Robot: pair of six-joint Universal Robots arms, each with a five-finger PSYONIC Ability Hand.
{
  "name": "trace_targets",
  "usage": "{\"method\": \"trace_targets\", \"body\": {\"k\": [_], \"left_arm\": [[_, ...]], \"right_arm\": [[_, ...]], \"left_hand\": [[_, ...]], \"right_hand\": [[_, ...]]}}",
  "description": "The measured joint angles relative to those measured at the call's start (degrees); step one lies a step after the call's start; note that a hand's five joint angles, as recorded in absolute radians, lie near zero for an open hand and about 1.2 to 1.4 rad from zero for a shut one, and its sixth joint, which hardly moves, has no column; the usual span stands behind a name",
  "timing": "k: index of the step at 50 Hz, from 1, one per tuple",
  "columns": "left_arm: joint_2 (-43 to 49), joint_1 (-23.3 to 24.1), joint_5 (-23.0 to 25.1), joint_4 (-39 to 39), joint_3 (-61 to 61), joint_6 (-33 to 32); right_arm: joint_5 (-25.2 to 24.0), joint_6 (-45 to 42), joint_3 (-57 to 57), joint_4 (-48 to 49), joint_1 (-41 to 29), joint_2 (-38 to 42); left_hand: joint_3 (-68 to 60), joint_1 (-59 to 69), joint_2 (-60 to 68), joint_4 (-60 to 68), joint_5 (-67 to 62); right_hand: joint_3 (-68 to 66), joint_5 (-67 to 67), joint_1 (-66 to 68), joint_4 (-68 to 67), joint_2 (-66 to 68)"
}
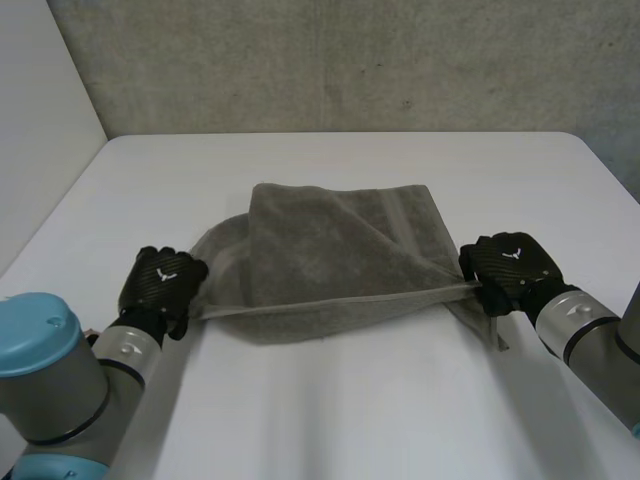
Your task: Fold the towel.
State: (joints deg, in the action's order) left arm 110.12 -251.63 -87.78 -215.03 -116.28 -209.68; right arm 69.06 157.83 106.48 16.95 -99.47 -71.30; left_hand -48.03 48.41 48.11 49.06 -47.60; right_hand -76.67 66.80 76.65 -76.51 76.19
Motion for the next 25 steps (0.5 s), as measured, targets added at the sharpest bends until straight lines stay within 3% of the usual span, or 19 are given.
{"method": "trace_targets", "body": {"k": [6,9,11,14,21,23,25], "left_arm": [[-1.4,-2.1,0.1,0.9,-1.2,0.0],[-1.5,-2.8,0.1,1.4,-1.2,0.0],[-1.4,-3.0,0.0,1.9,-1.0,0.1],[-1.3,-3.2,0.0,2.4,-0.8,0.3],[-1.2,-3.0,0.1,2.8,-0.8,0.5],[-1.2,-2.9,0.2,2.8,-0.9,0.5],[-1.1,-2.8,0.3,2.8,-1.1,0.4]], "right_arm": [[0.0,0.0,-0.1,-0.1,0.3,0.0],[0.1,0.0,-0.2,-0.1,0.3,0.1],[0.2,0.0,-0.2,-0.2,0.2,0.1],[0.2,0.0,-0.3,-0.4,0.0,0.1],[0.2,0.0,-0.3,-0.6,-0.4,0.3],[0.1,0.1,-0.2,-0.6,-0.5,0.4],[0.1,0.1,-0.2,-0.6,-0.6,0.4]], "left_hand": [[-1.2,0.8,1.1,0.5,-1.4],[-15.2,15.8,15.0,14.6,-15.4],[-32.1,32.0,31.7,31.6,-31.3],[-39.8,35.0,38.3,37.9,-37.2],[-37.1,34.8,36.3,35.5,-36.7],[-26.6,26.9,26.7,25.2,-28.9],[-11.9,10.2,11.1,9.8,-12.4]], "right_hand": [[0.0,0.0,0.0,0.0,0.0],[0.0,0.0,0.0,0.0,0.0],[0.0,0.0,0.0,0.0,0.0],[0.0,0.0,0.0,0.0,0.0],[0.0,0.0,0.0,0.0,0.0],[0.0,0.0,0.0,0.0,0.0],[0.0,0.0,0.0,0.0,0.0]]}}
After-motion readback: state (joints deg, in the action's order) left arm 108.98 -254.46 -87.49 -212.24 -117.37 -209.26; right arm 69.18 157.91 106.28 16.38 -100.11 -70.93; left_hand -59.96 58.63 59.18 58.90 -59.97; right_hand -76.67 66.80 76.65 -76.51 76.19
